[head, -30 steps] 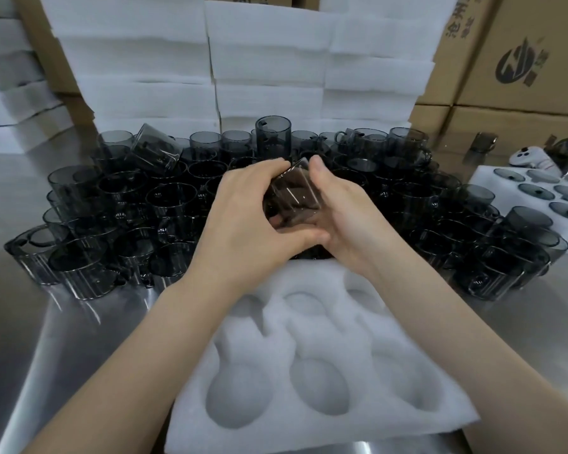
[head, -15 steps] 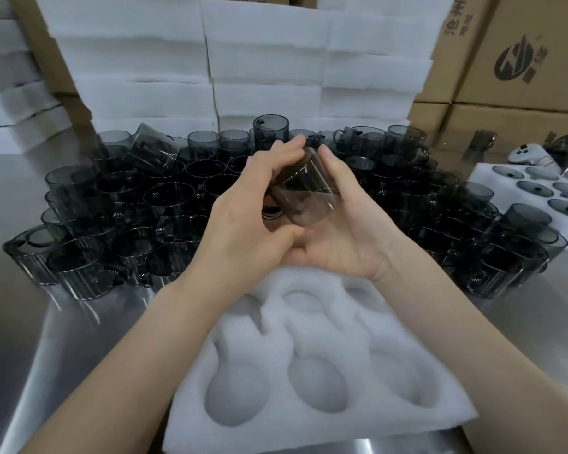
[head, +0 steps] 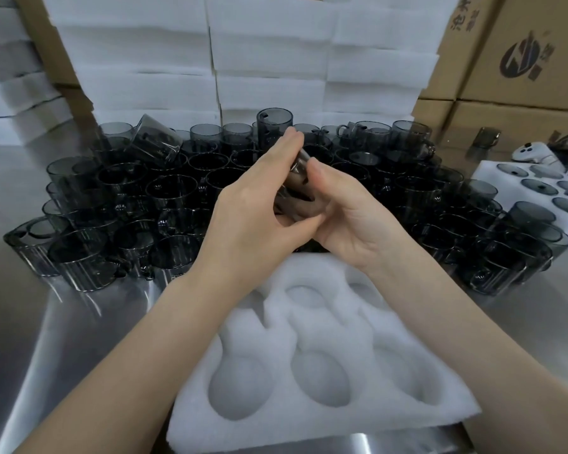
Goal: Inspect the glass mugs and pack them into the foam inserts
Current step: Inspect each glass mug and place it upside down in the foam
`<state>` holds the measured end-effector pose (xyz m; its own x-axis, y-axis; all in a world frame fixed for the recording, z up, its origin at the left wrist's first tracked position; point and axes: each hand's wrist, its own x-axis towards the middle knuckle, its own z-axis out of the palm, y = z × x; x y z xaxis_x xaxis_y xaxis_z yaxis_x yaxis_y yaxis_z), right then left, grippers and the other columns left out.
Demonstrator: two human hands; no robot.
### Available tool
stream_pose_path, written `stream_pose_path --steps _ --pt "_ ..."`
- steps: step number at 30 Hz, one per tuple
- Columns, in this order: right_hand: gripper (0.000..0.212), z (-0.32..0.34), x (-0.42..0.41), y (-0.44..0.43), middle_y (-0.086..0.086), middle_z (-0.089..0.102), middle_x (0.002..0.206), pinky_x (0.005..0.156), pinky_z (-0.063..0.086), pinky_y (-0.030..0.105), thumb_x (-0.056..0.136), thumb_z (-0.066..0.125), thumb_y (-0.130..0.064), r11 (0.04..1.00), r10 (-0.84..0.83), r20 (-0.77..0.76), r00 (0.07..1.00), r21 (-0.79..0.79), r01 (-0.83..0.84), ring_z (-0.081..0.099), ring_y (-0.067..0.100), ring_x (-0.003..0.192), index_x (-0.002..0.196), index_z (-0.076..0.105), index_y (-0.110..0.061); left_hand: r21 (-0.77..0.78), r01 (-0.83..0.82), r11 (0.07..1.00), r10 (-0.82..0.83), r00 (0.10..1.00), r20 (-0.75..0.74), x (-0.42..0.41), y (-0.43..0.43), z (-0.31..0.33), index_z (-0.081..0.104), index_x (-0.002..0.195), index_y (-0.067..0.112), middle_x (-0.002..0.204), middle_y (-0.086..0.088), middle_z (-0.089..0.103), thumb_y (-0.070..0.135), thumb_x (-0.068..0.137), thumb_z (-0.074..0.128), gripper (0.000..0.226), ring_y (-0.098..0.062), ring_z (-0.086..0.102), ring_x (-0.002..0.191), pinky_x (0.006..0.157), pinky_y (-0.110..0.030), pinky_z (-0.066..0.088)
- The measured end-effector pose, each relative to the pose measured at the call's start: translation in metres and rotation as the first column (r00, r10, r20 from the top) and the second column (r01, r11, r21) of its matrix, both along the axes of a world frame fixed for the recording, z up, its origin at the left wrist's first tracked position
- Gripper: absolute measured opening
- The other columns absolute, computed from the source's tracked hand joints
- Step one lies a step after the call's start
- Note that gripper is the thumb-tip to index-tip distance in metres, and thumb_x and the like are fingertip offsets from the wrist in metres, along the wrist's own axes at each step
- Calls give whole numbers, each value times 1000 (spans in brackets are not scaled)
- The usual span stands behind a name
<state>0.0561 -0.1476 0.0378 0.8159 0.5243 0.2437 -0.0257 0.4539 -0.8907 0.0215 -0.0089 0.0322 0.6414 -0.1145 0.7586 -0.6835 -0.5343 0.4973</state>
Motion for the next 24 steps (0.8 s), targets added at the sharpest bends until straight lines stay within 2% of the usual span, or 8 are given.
stream_pose_path --steps 3,7,11,14,16,19,24 --pt "23 0 1 -2 2 71 101 76 58 41 91 59 -24 1000 2 -27 1000 28 -2 68 24 95 111 68 -18 18 26 999 -27 999 37 0 1 1 44 142 4 145 -10 50 11 75 78 76 -10 45 132 109 -12 32" --pt "23 0 0 -5 0 73 94 75 59 39 78 70 -33 994 68 -36 997 83 -65 71 20 90 97 77 -21 31 67 997 -69 994 79 -2 1 2 44 141 0 145 -11 48 5 73 79 76 -15 43 135 113 -20 33" --pt "38 1 3 -7 7 72 96 71 59 44 74 72 -32 994 41 -100 994 107 -30 71 26 87 108 70 -15 61 94 994 -101 987 128 -1 2 1 44 139 -1 145 -16 48 0 74 77 73 -23 44 137 114 -34 35" --pt "33 3 4 -8 9 72 97 67 58 41 76 69 -32 992 23 -191 981 123 1 72 26 86 103 73 -12 138 139 981 -158 978 135 0 3 0 44 139 -4 147 -16 43 1 74 81 75 -26 38 141 116 -43 32" --pt "33 3 4 -8 9 70 105 71 59 41 81 66 -32 993 6 -245 969 116 23 71 24 90 105 71 -10 196 183 963 -210 969 128 1 4 -1 43 139 -2 149 -13 41 4 74 82 76 -27 34 143 118 -44 29" --pt "45 4 5 -6 9 68 111 76 58 42 82 64 -36 997 -15 -248 969 75 35 70 23 93 119 64 -11 197 200 960 -224 968 109 1 4 0 42 140 0 149 -10 39 3 72 83 80 -25 32 144 119 -42 27" --pt "62 7 3 -10 12 65 121 93 51 46 93 36 -61 988 155 -190 969 25 -153 63 30 112 132 54 -15 59 172 983 -178 979 102 -1 8 5 45 139 1 150 -7 39 -4 68 80 80 -25 31 145 119 -31 25"
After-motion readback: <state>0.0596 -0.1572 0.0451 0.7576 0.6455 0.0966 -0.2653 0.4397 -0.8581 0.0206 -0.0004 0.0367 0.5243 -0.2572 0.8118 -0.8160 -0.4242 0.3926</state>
